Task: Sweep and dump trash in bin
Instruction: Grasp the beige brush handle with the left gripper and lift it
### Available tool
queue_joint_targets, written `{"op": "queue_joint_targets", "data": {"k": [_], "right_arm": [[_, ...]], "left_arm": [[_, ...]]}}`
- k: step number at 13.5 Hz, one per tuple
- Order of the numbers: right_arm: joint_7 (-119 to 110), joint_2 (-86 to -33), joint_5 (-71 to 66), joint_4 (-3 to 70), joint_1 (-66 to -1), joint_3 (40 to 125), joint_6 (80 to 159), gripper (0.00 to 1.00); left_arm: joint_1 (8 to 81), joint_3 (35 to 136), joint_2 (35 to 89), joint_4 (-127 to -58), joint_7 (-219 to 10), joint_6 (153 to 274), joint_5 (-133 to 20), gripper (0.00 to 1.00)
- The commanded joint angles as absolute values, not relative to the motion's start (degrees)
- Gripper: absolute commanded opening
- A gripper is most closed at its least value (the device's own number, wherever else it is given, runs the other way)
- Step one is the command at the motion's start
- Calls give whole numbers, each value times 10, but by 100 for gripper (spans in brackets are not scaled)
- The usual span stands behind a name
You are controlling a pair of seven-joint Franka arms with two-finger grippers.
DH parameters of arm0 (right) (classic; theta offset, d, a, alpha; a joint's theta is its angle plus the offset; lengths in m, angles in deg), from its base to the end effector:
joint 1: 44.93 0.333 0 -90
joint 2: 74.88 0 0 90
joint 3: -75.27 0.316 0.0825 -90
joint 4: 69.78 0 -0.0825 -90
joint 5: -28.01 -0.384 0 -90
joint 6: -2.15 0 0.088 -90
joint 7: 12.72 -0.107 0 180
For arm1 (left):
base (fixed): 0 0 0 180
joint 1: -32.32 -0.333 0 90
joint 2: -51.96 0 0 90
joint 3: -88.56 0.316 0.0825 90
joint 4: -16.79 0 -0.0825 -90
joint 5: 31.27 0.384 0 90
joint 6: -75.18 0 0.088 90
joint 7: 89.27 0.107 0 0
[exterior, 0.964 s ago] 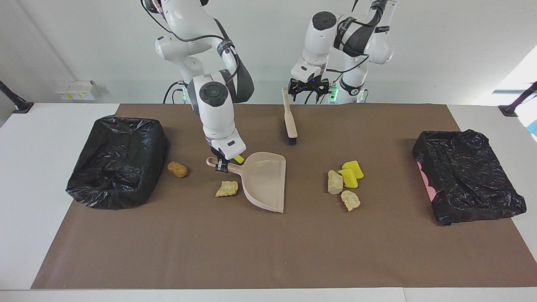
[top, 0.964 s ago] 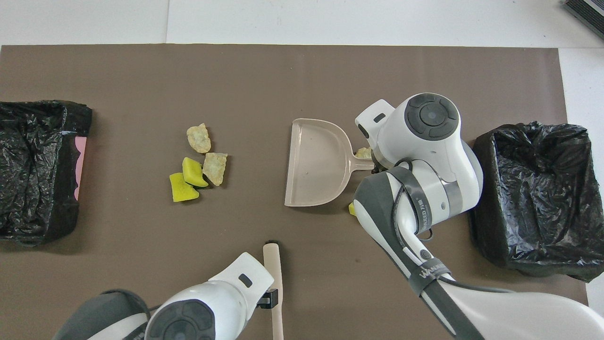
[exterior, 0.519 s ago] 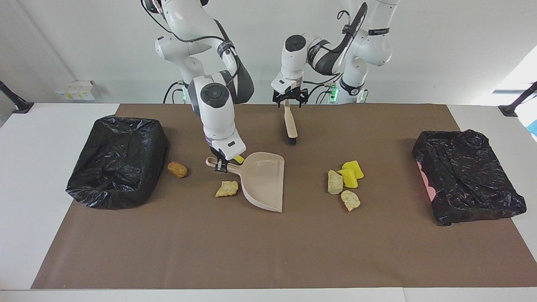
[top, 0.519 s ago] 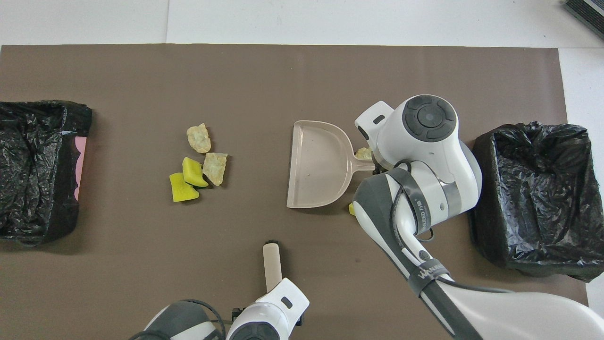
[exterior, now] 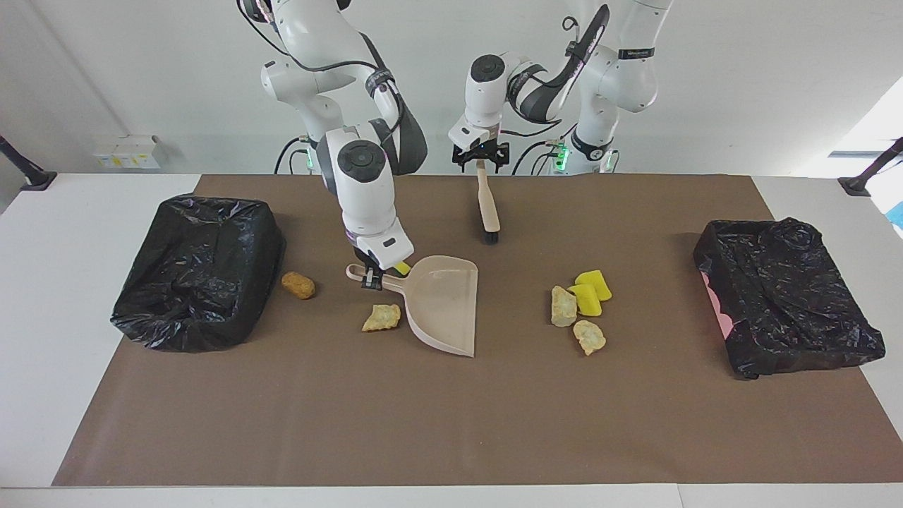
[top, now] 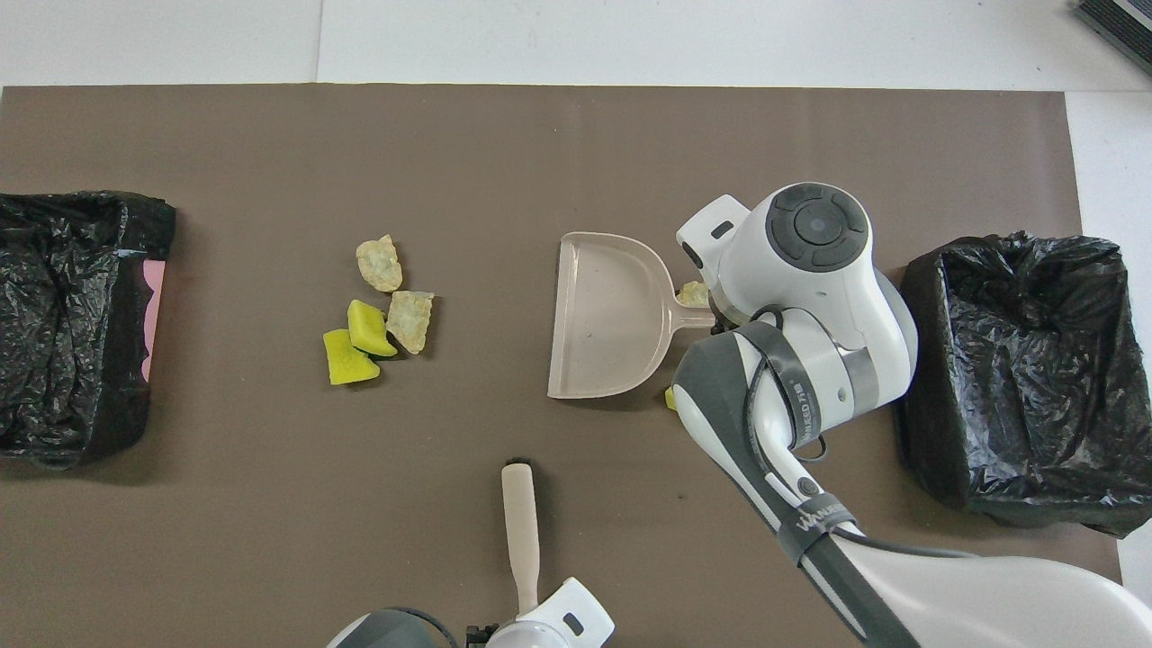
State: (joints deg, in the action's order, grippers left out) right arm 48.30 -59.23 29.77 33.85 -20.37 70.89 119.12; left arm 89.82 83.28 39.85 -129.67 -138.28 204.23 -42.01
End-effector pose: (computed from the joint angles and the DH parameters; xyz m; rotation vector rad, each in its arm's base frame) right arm 0.5849 0.2163 0.3892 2.3438 2.0435 -0.0837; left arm 0.1904 -0.3797 0.3350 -3.1195 0.1755 0.2369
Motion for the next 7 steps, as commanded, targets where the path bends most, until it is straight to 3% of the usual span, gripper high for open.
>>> {"op": "queue_joint_targets", "data": {"k": [1, 3, 7], "right_arm": [[494, -599, 311, 352, -208, 712, 1200, 0], [494, -600, 311, 356, -205, 712, 1201, 0], [492, -600, 311, 357, -205, 712, 1204, 0]], "left_arm": [[913, 843, 380, -1314, -1388, 2050, -443, 54], [913, 843, 381, -1313, -1387, 2048, -447, 0], [909, 843, 383, -1310, -1375, 2046, -447, 0]]}}
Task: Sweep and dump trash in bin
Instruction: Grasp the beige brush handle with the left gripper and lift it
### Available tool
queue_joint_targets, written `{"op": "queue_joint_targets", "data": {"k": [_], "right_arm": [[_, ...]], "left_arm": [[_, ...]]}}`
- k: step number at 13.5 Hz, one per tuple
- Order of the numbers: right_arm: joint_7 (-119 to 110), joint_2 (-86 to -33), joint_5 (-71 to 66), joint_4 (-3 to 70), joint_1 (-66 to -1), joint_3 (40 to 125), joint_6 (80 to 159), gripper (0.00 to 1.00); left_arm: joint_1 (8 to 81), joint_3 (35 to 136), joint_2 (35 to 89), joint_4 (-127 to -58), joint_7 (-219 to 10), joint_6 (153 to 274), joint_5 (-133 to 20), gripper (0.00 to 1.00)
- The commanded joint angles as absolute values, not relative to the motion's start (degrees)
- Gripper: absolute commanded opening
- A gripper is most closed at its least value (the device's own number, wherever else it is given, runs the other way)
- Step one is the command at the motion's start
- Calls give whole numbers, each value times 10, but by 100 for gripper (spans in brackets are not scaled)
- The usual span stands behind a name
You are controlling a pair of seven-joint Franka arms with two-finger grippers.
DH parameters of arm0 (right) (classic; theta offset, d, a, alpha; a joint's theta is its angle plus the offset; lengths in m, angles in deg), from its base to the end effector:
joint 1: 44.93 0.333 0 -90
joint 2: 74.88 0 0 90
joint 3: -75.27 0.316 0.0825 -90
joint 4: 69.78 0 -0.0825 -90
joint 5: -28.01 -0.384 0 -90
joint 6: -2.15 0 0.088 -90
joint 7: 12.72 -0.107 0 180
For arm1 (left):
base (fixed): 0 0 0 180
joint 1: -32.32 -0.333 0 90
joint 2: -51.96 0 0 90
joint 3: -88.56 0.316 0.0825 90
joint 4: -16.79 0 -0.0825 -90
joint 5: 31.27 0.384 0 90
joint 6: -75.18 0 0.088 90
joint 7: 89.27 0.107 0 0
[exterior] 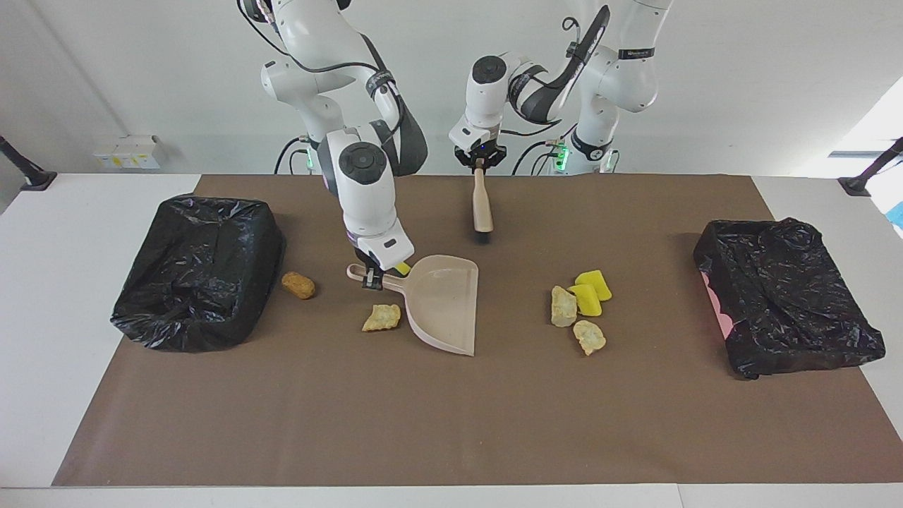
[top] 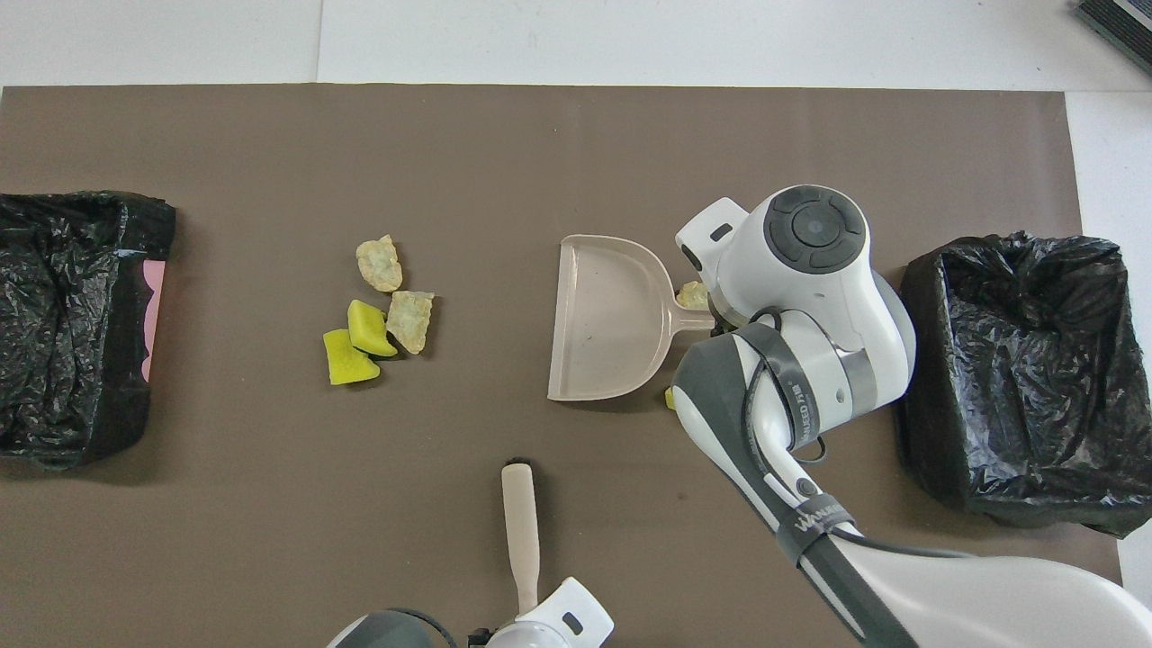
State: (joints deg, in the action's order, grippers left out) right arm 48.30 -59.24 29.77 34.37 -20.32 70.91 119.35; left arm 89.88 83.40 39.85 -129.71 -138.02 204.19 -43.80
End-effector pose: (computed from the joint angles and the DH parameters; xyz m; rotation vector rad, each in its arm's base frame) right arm 0.5831 0.2163 0.3855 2.3437 2.0461 -0.0907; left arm 0.1900 -0.3797 0.3348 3.1219 -0.1484 -0.2688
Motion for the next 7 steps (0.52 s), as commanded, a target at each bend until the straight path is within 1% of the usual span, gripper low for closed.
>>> {"op": "queue_joint_targets", "data": {"k": [1, 3, 7], "right_arm": [[492, -600, 311, 357, -204, 712, 1205, 0], [490, -600, 311, 357, -202, 712, 1205, 0], [489, -600, 311, 358, -201, 712, 1205, 0]], "left_arm": [[906, 844, 383, -1310, -1374, 2043, -447, 0], [898, 850, 379, -1298, -1366, 2013, -447, 0], [824, 850, 378, -1261, -1349, 1932, -434, 0]]}}
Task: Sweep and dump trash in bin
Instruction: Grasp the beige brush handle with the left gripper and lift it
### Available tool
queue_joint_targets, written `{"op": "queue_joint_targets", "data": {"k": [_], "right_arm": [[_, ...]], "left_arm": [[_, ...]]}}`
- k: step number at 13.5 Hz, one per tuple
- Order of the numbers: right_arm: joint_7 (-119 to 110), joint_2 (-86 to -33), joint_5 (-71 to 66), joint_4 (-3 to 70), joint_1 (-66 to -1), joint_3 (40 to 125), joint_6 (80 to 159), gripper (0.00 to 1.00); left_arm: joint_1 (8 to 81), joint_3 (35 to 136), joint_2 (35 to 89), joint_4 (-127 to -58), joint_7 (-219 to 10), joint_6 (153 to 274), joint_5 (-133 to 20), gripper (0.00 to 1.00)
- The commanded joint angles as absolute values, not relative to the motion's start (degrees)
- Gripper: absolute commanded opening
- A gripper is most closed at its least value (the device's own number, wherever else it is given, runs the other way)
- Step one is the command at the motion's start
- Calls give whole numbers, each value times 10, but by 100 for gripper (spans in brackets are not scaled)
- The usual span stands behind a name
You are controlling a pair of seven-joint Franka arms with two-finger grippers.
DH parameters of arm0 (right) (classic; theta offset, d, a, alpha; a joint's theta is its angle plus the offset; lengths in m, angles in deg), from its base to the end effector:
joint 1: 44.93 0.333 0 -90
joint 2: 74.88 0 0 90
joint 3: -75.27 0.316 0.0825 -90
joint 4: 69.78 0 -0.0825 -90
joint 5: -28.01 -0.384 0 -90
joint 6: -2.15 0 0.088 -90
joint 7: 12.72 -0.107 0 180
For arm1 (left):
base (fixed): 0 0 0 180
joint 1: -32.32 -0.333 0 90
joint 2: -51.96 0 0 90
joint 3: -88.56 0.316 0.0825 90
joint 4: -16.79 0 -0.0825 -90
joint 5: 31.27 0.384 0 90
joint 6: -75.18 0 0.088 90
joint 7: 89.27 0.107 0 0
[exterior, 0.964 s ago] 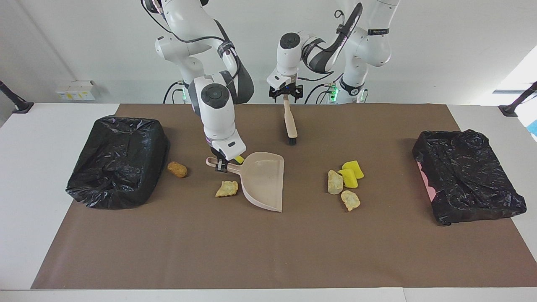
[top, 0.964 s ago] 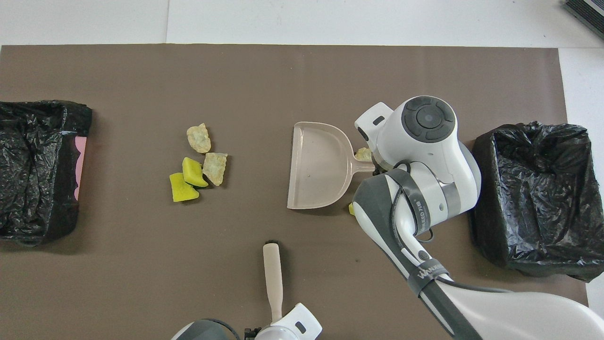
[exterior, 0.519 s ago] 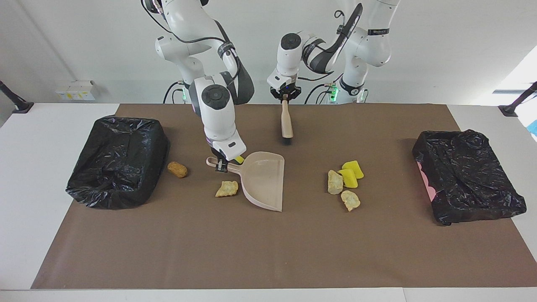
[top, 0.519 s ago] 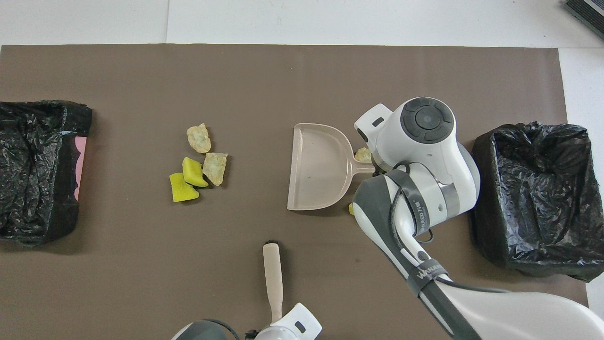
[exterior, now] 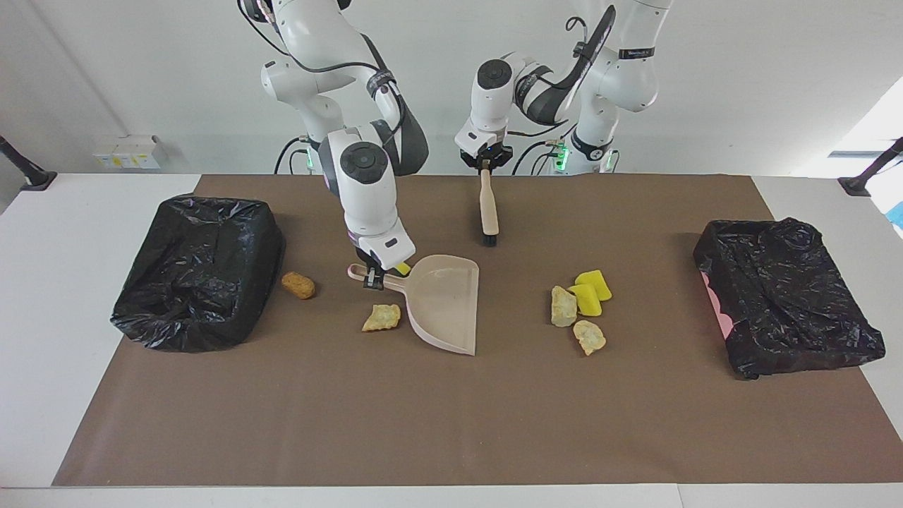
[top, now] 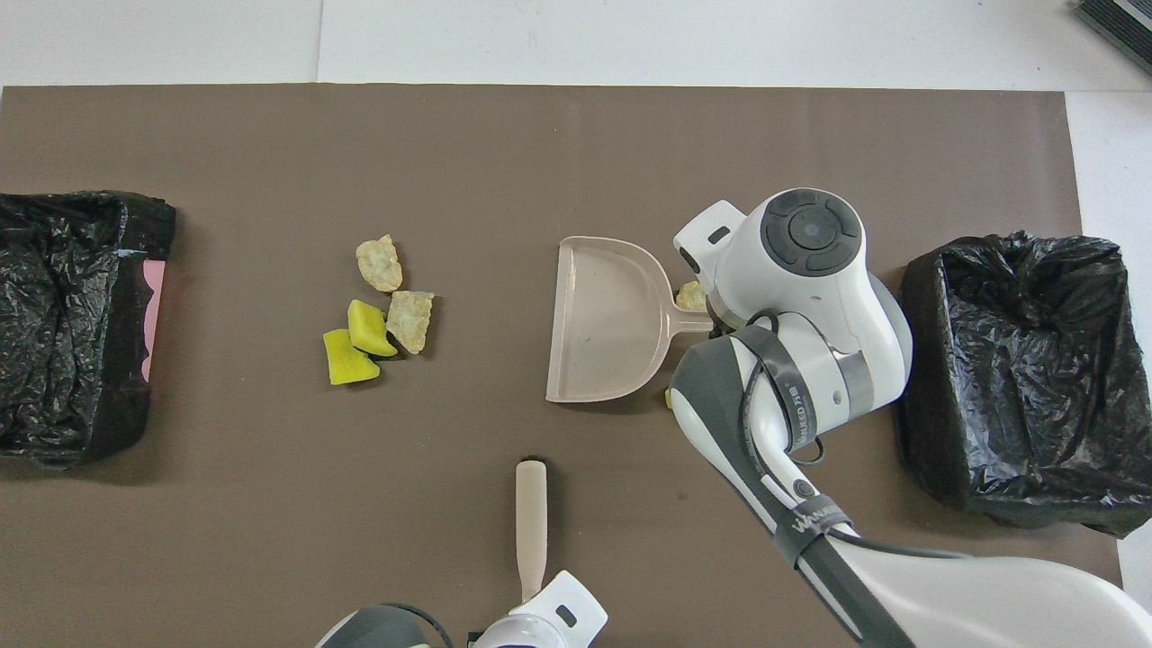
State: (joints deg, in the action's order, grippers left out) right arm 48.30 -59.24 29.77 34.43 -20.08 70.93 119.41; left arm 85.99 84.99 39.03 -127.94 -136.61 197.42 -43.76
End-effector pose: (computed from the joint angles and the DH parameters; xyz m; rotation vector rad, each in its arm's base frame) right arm 0.5820 0.2189 0.3851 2.3390 2.0515 -0.0906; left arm 0.2201 -0.3586 0.3453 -3.0881 0.0588 0.3537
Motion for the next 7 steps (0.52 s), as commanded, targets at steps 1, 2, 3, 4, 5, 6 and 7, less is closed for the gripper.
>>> {"op": "queue_joint_targets", "data": {"k": [1, 2, 3, 4, 5, 6, 7], "right_arm": [[489, -600, 311, 358, -201, 712, 1205, 0], [489, -599, 311, 358, -201, 712, 1205, 0], [489, -599, 311, 358, -200, 712, 1205, 0], [489, -599, 311, 358, -200, 713, 1205, 0], [489, -599, 311, 358, -200, 713, 1205, 0], [489, -599, 309, 358, -198, 715, 1206, 0], [489, -600, 309, 359, -198, 718, 1207, 0]], "left_arm": [[812, 851, 378, -1254, -1349, 1924, -424, 0], [790, 850, 376, -1249, -1349, 1915, -404, 0], [772, 850, 376, -1241, -1348, 1902, -383, 0], [757, 850, 375, -1228, -1338, 1886, -365, 0], [736, 850, 375, -1212, -1318, 1866, -353, 0], [714, 851, 375, -1195, -1294, 1842, -350, 0], [679, 850, 370, -1183, -1260, 1829, -347, 0]]}}
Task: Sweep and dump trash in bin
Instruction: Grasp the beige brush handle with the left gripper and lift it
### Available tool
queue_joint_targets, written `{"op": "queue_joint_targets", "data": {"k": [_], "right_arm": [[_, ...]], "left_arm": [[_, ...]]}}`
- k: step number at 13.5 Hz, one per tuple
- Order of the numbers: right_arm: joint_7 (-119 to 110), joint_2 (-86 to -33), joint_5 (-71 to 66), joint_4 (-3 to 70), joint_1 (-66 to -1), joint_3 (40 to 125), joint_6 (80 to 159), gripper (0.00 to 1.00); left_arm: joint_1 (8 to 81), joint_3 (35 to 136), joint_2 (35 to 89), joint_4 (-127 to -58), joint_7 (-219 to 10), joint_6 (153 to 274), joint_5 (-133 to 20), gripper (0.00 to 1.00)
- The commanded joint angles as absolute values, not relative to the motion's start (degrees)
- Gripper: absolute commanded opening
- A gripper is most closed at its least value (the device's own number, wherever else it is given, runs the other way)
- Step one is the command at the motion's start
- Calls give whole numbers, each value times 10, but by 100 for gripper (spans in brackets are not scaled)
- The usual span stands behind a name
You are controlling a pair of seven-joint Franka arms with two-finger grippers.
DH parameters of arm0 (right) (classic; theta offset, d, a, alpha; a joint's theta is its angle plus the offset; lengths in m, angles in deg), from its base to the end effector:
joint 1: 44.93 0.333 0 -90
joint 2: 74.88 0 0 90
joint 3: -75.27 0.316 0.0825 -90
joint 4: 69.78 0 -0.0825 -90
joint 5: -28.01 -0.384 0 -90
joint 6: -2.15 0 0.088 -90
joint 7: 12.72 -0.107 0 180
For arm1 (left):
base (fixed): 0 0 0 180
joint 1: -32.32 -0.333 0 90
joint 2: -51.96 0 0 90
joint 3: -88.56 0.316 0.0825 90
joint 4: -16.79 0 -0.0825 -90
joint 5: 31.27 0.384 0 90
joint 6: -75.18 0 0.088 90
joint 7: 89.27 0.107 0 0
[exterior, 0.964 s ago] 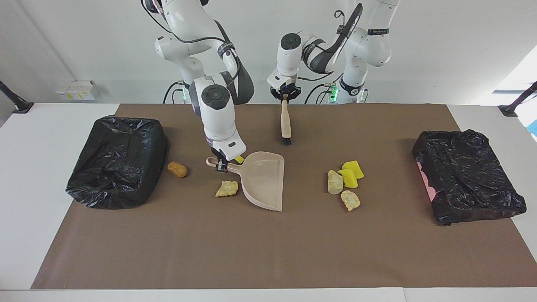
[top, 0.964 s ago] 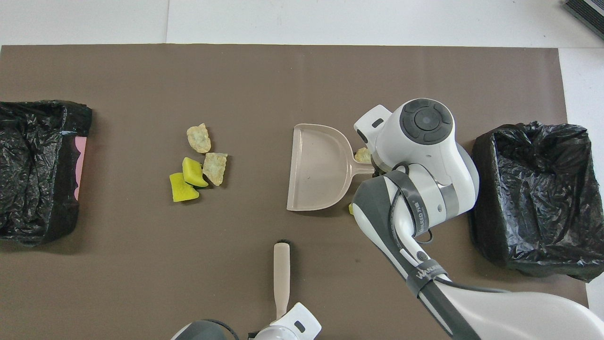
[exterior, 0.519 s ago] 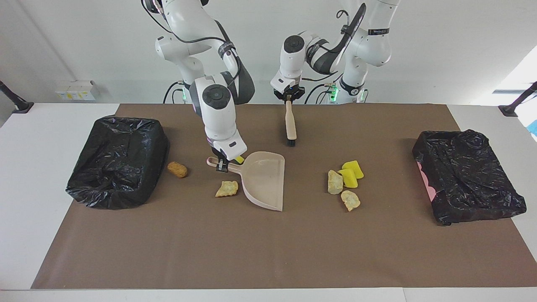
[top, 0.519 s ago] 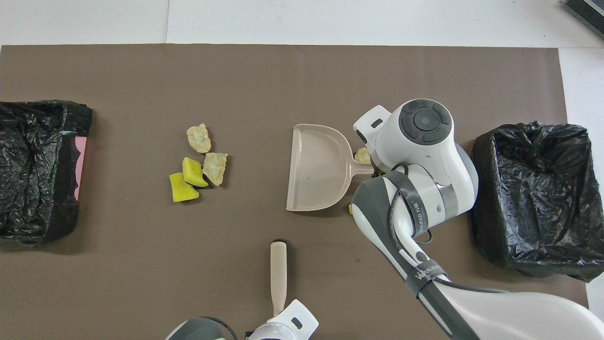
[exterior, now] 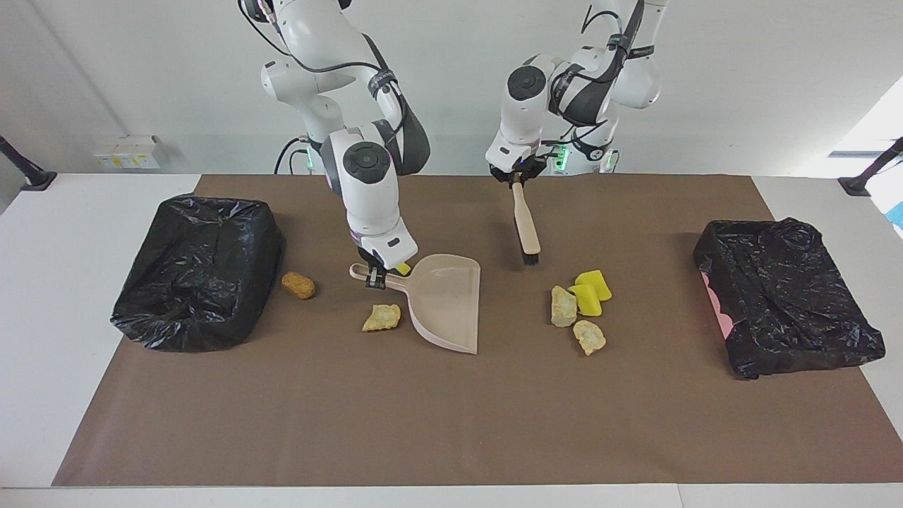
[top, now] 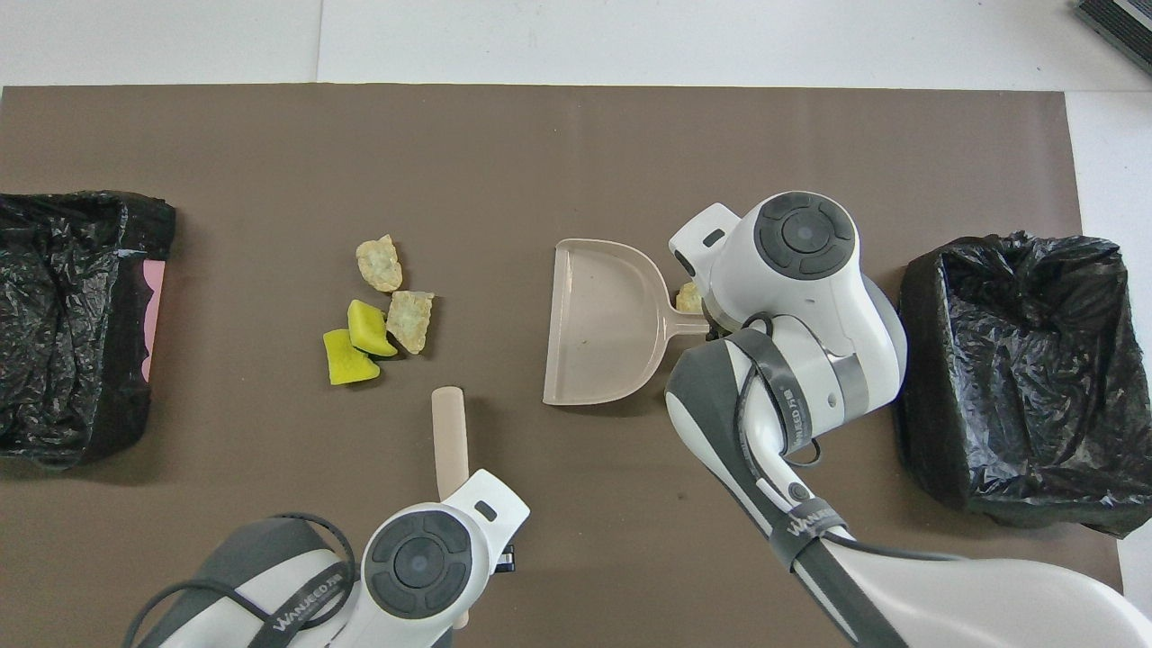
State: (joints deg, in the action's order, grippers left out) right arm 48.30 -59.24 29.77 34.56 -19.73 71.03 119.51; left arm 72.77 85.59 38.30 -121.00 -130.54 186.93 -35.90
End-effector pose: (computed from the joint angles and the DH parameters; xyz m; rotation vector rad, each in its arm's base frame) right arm 0.5800 0.2233 0.3842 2.3313 2.0609 -0.0910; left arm 0.3107 -0.3015 0.3890 -3.0251 -0.0051 0.3033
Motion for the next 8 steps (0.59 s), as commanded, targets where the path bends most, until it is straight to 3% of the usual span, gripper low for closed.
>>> {"op": "queue_joint_targets", "data": {"k": [1, 8], "right_arm": [[492, -601, 309, 359, -194, 720, 1206, 0], [488, -613, 299, 382, -169, 720, 1205, 0]], "left_arm": [[645, 851, 366, -1176, -1224, 1824, -344, 0], [449, 850, 427, -1104, -1023, 1838, -308, 0]]}}
